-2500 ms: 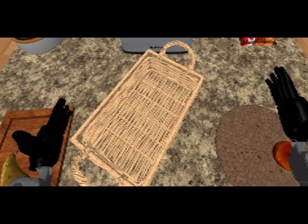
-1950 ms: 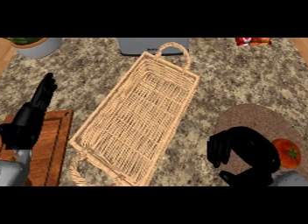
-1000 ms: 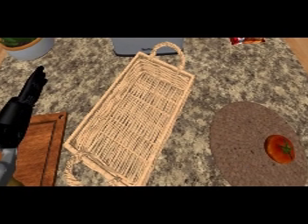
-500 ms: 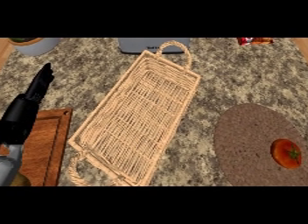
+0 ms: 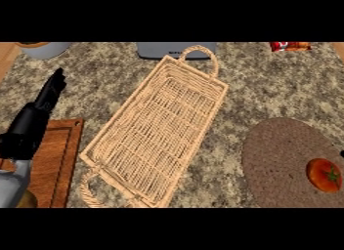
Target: Pick the tomato from the placemat and place it in the basket
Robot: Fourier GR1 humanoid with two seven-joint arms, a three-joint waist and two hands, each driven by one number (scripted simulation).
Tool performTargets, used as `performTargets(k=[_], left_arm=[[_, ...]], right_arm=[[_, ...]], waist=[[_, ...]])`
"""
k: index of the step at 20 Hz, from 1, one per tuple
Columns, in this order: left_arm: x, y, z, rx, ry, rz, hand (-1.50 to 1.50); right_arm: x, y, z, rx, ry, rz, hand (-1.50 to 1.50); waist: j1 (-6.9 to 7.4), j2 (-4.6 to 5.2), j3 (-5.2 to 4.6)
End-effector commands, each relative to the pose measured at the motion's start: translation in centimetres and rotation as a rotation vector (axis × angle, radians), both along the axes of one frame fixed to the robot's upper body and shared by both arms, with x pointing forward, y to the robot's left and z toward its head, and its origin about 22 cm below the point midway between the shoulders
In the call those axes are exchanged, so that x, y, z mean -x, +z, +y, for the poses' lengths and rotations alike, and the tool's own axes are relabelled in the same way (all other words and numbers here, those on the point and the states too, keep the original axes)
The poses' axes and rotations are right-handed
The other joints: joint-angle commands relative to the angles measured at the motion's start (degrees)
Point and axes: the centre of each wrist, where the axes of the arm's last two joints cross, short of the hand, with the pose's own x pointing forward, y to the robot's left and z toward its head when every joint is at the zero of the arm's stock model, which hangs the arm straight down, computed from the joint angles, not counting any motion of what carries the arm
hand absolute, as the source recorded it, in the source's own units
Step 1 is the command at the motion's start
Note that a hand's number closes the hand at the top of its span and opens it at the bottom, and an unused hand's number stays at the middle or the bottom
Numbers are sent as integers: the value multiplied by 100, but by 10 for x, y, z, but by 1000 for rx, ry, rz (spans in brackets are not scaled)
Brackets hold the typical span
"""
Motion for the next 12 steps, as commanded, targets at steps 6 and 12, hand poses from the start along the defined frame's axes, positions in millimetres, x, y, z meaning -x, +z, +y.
performTargets(k=[6,12], left_arm=[[-9,-7,-1,-9,-15,-4,0],[1,-8,13,14,-4,-2,0]], right_arm=[[-14,-62,-2,160,26,86,-150],[-10,-110,2,167,24,68,-150]], waist=[[110,29,-5],[7,-7,-5]])
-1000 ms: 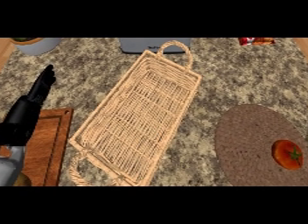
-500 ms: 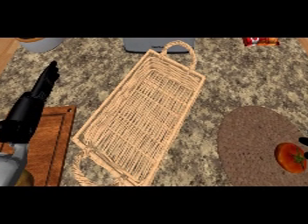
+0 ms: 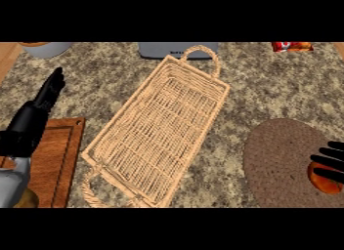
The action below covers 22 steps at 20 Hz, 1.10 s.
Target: Pick the tomato from the placemat and place it in the basket
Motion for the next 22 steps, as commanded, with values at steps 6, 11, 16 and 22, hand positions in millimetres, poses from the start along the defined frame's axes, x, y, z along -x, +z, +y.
performTargets(k=[6,11,16,22], left_arm=[[-9,7,2,-3,24,6,0],[5,1,3,-4,7,4,0],[2,16,-7,4,17,9,0],[17,-15,1,3,11,-3,0]], right_arm=[[-18,-54,14,-13,19,-8,-150],[-26,-53,-12,-47,22,-7,-150],[-24,-73,1,-43,16,-11,-150],[-30,-78,-13,-55,22,-2,-150]], waist=[[-42,-6,0],[-50,-14,-1],[-52,-17,-1],[-43,-16,-2]])
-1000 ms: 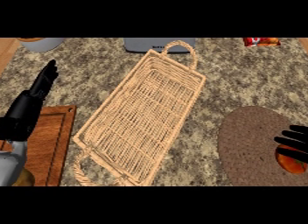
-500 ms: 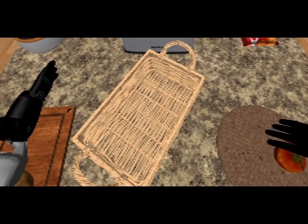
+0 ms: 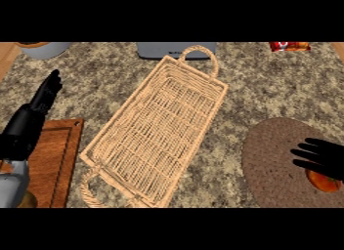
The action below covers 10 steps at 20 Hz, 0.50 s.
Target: Pick the tomato from the placemat and place it in the basket
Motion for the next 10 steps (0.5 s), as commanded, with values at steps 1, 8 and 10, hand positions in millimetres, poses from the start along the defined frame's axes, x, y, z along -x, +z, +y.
performTargets(k=[1,8,10], left_arm=[[-12,7,3,-10,1,6,0],[-12,13,-15,1,10,13,0],[-6,2,-8,-18,0,0,0]], right_arm=[[-18,-1,11,-17,2,35,-150],[-1,-24,-3,-5,-12,18,-150],[0,-29,-14,21,-1,36,-150]], waist=[[11,5,-2],[-16,0,-1],[-11,-1,-1]])
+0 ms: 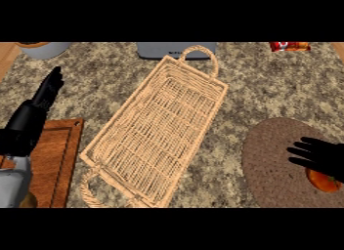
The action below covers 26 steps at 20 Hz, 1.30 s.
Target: Pick the tomato from the placemat and place it in the basket
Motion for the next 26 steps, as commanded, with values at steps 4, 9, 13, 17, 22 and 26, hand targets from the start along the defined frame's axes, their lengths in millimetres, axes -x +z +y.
performTargets(k=[4,9,13,17,22,26], left_arm=[[-1,7,5,-14,16,-21,0],[-2,-5,-17,2,5,-3,0],[10,12,-11,-14,-11,-7,0],[5,13,7,-4,5,-24,0],[9,10,4,4,15,0,0],[-1,-3,-4,14,-12,3,0]], right_arm=[[-9,-23,8,25,-4,14,-150],[-30,-16,16,37,-17,21,-150],[-16,-26,10,-12,-34,70,150],[-17,-40,17,-8,-2,42,150],[-6,-51,14,-15,56,8,150],[-29,-58,26,-66,82,-68,150]], waist=[[6,0,0],[13,1,-1],[9,-7,0],[5,-3,-1],[3,-8,0],[22,9,2]])
